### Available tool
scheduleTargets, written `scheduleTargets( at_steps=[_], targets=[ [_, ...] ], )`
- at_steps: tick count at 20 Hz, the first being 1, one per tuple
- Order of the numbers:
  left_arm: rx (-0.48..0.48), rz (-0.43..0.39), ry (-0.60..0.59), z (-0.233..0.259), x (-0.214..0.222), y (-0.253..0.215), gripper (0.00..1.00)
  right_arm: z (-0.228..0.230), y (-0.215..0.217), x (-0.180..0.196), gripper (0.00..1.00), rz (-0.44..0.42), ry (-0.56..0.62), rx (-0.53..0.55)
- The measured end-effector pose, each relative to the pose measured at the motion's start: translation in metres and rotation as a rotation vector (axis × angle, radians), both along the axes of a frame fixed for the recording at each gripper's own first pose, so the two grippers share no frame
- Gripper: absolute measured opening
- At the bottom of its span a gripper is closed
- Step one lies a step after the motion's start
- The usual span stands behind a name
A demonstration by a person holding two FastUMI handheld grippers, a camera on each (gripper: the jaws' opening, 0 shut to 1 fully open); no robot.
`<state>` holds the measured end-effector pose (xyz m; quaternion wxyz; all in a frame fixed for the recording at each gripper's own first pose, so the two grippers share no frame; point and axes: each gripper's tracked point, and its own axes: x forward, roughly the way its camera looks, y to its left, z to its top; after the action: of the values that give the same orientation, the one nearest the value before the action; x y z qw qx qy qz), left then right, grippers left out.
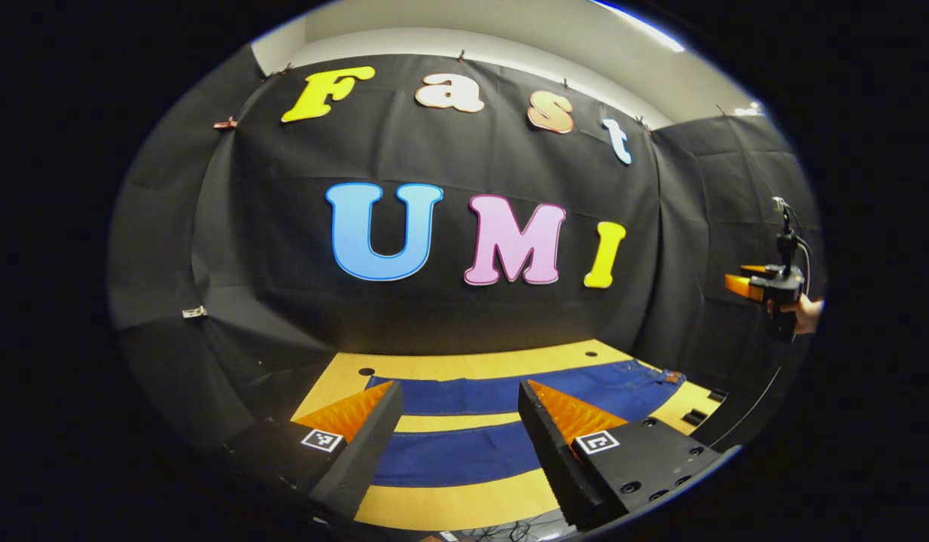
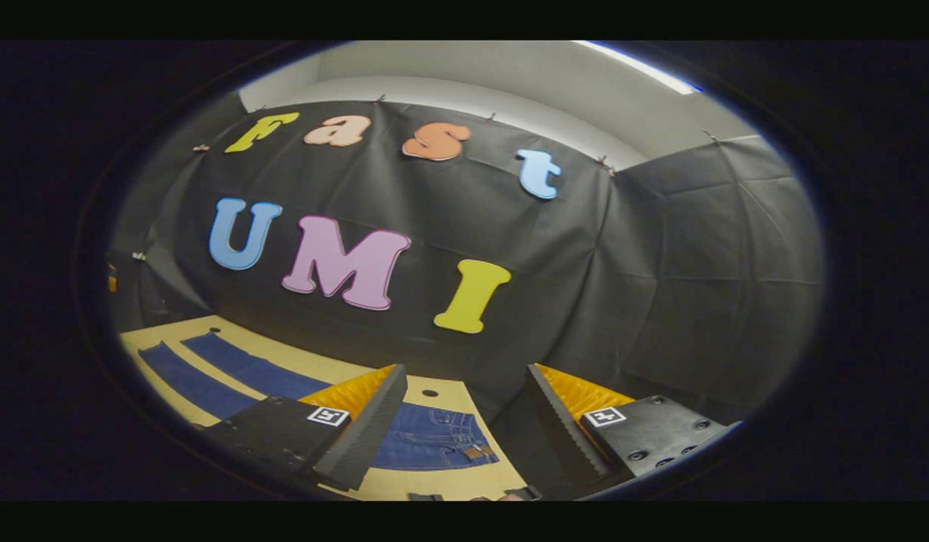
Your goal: Grasp the waist and the cuffs of the jeans and fold them to make the two legs overlap; first hold the waist and fold one-third of the jeans toward the cuffs, then hold the cuffs and fold the remaining one-third in the same direction to finish folding.
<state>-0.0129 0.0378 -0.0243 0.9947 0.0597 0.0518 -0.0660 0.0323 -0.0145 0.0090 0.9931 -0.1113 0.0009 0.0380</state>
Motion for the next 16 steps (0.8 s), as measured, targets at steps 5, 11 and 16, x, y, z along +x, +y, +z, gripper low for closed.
scheduleTargets(
  at_steps=[5, 11, 16],
  targets=[
    [0.110, -0.146, 0.121, -0.038, 0.012, 0.015, 0.96, -0.051, 0.006, 0.023, 0.98, 0.146, 0.143, -0.089],
    [0.258, -0.258, 0.337, -0.106, 0.037, 0.036, 0.94, -0.134, 0.005, 0.075, 0.97, 0.274, 0.325, -0.179],
    [0.393, -0.339, 0.547, -0.175, 0.066, 0.040, 0.95, -0.249, 0.024, 0.099, 0.97, 0.531, 0.581, -0.377]
  ],
)
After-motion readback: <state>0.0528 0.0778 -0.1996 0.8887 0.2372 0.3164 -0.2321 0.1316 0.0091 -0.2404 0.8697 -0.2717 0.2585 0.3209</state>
